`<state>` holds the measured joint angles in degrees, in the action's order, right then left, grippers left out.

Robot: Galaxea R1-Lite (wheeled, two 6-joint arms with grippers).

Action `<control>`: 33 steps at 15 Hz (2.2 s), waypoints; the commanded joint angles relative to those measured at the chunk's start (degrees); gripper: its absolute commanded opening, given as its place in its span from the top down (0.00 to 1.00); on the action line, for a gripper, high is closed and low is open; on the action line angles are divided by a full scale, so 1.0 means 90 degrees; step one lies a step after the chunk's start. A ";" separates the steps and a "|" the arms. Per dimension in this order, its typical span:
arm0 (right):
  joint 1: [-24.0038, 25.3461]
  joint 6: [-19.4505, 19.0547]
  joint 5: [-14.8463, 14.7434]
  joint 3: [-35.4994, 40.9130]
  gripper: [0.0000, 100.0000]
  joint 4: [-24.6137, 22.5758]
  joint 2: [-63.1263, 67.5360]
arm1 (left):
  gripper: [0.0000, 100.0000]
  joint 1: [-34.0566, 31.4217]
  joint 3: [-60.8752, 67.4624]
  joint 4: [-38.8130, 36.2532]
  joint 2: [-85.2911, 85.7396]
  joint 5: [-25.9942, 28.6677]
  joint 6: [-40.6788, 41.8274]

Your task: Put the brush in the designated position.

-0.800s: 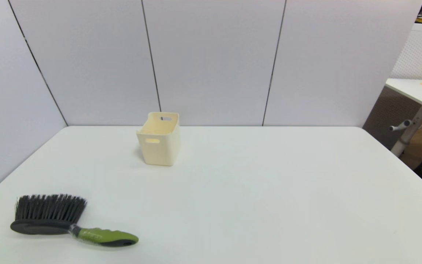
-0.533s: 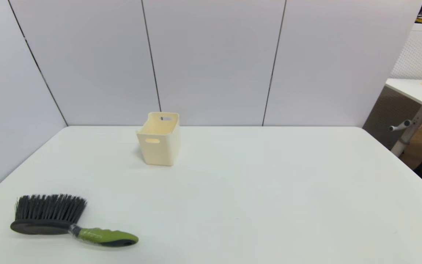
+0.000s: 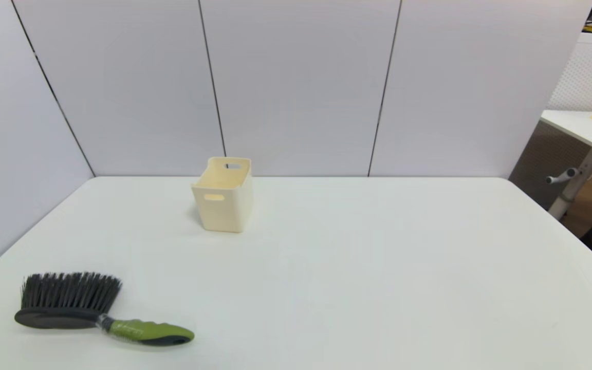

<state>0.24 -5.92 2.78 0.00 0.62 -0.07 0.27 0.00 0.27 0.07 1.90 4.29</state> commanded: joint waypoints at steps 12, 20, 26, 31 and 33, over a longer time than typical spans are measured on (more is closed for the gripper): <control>0.0002 -0.0006 0.0004 0.0010 0.00 -0.0001 0.0008 | 0.00 -0.0001 0.0000 0.0009 -0.0008 0.0004 -0.0008; 0.0002 -0.0006 0.0004 0.0010 0.00 -0.0001 0.0008 | 0.00 -0.0001 -0.0352 0.0371 -0.0330 -0.0104 -0.0155; 0.0002 -0.0006 0.0004 0.0010 0.00 -0.0001 0.0008 | 0.00 0.0019 -0.2246 0.1455 -0.1981 -0.0094 0.0939; 0.0002 -0.0006 0.0004 0.0010 0.00 -0.0001 0.0008 | 0.00 0.0019 -0.4053 0.2753 -0.3358 -0.0094 0.1926; 0.0002 -0.0006 0.0004 0.0010 0.00 -0.0001 0.0008 | 0.00 0.0068 -0.4502 0.3046 -0.3866 -0.0075 0.1945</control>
<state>0.24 -5.95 2.76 0.00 0.62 -0.07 0.46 -35.24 24.47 -26.60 1.10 21.03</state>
